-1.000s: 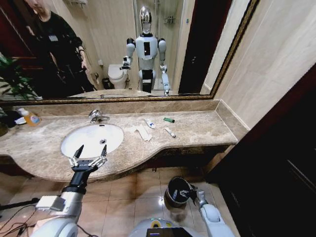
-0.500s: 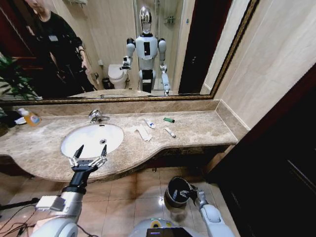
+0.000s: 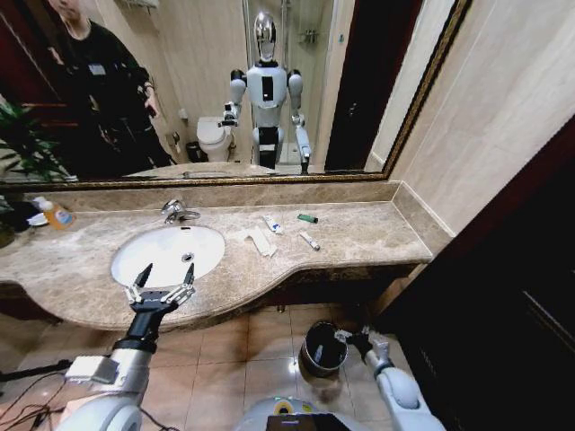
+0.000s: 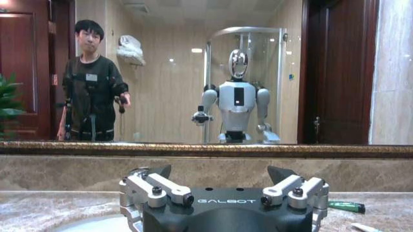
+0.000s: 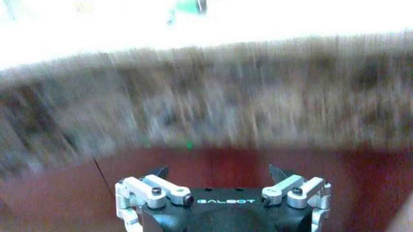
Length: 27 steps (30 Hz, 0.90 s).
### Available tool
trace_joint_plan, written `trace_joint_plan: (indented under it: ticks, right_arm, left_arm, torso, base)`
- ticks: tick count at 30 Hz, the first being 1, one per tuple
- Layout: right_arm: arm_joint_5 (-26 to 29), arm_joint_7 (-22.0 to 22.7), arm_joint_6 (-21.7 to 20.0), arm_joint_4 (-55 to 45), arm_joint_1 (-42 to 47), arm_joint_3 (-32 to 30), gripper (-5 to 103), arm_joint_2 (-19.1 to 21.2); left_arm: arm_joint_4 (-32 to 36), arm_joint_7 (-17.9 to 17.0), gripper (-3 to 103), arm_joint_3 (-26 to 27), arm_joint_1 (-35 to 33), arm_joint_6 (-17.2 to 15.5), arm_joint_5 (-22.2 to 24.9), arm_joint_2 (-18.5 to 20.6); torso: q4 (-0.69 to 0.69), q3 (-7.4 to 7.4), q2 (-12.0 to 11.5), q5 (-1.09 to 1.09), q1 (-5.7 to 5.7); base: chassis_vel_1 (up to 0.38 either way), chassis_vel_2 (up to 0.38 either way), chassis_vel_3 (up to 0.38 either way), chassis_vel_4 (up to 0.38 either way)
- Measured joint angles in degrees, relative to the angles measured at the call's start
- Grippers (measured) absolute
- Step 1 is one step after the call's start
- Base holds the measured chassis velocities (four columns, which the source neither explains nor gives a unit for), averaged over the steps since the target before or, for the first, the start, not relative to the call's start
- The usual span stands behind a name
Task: Pick up the trash from the sink and place it in the trash bin.
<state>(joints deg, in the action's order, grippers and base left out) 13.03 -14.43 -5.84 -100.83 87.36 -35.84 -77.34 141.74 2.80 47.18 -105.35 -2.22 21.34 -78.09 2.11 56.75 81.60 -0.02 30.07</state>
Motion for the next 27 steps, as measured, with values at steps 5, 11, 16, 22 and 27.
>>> trace_joint_plan:
  ticks: [5,11,16,22,27]
  right_arm:
    - [1.97,0.13,-1.75,-10.17,2.40,-0.37,100,1.00]
    - [5.37,0.96,-6.49,-19.40,0.02,1.17,100,4.23]
    - [8.54,0.58,-10.72,-18.42,-6.30,2.94,100,9.24]
    - [13.52,-1.62,-12.68,-12.46,-15.22,5.38,100,15.00]
    - [16.82,-1.67,-13.50,-6.16,-24.37,9.66,100,17.53]
  left_arm:
    - [0.00,0.00,100,0.00,0.00,0.00,0.00,0.00]
    - [0.00,0.00,100,0.00,0.00,0.00,0.00,0.00]
    - [0.00,0.00,100,0.00,0.00,0.00,0.00,0.00]
    - [0.00,0.01,100,0.00,0.00,0.00,0.00,0.00]
    - [0.00,-0.01,100,0.00,0.00,0.00,0.00,0.00]
  torso:
    - [0.00,0.00,0.00,0.00,0.00]
    - [0.00,0.00,0.00,0.02,0.00]
    - [0.01,0.00,0.00,0.01,0.01]
    - [0.00,0.01,0.00,0.03,0.01]
    - [0.00,0.01,0.00,0.02,0.02]
  base:
    - [0.000,0.000,0.000,0.000]
    - [0.000,0.000,0.000,0.000]
    - [0.000,0.000,0.000,0.000]
    - [0.000,0.000,0.000,0.000]
    - [0.000,0.000,0.000,0.000]
